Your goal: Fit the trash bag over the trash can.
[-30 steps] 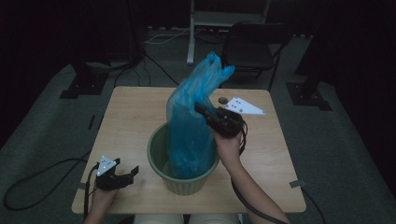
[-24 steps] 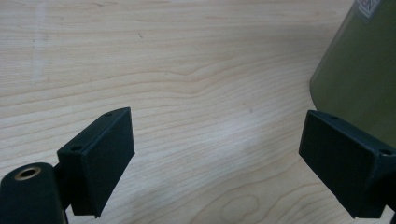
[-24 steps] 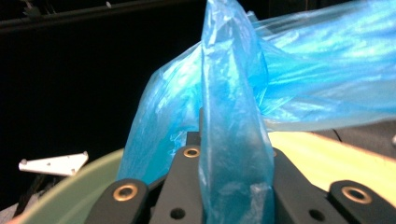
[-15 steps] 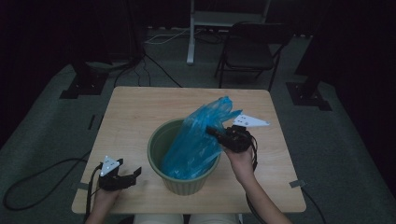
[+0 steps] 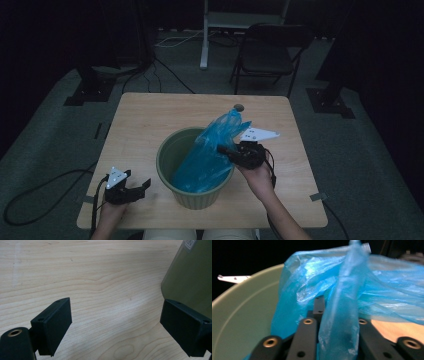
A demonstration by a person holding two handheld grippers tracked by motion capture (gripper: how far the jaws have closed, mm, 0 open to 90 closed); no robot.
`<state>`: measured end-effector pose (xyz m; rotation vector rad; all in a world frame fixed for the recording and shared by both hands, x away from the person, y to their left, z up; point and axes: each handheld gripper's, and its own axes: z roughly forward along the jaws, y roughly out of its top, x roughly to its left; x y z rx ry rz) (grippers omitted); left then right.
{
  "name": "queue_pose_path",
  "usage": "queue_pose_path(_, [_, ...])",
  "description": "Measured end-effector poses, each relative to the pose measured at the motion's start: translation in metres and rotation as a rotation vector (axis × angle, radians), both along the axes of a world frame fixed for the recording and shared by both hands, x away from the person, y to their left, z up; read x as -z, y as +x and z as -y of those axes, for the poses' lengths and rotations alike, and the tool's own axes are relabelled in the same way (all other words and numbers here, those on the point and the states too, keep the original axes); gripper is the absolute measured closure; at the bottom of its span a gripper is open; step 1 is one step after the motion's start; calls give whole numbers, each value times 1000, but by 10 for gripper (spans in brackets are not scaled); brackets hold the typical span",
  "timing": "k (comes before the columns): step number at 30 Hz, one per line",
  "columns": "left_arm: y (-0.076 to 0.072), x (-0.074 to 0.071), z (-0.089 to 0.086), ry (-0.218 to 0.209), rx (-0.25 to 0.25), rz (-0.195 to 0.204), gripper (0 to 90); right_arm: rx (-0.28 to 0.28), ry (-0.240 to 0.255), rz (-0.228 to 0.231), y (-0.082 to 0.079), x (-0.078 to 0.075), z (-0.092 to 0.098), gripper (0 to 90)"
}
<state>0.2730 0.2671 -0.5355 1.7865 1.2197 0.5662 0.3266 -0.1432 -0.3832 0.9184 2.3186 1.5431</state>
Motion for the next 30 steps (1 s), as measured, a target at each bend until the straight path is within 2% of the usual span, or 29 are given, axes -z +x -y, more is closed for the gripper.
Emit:
queue_pose_path(2, [0,0,1,5,4,2,109,28,-14,-5,2,1,0,716])
queue_pose_path(4, [0,-1,1,6,5,2,109,40,0,-11,4,1,1,698])
queue_pose_path(9, [-1,-1,1,3,3,4,109,101,-37,50,1,-5,-1,610])
queue_pose_path(12, [0,-1,1,1,4,2,109,127,-39,58,2,-6,1,607])
queue_pose_path(15, [0,-1,2,1,6,2,109,156,-70,61,4,-7,4,607])
queue_pose_path(19, [0,0,4,4,10,0,109,143,-113,1,11,0,5,707])
queue_pose_path(21, [1,0,5,6,12,-3,109,140,-117,-7,12,1,6,708])
queue_pose_path(22, [1,0,6,4,12,-3,109,134,-101,-22,14,1,8,722])
queue_pose_path(25, [3,0,8,13,22,-4,110,154,-120,2,13,-2,9,779])
queue_pose_path(30, [5,-2,11,14,29,-6,109,158,-114,-13,15,-4,21,799])
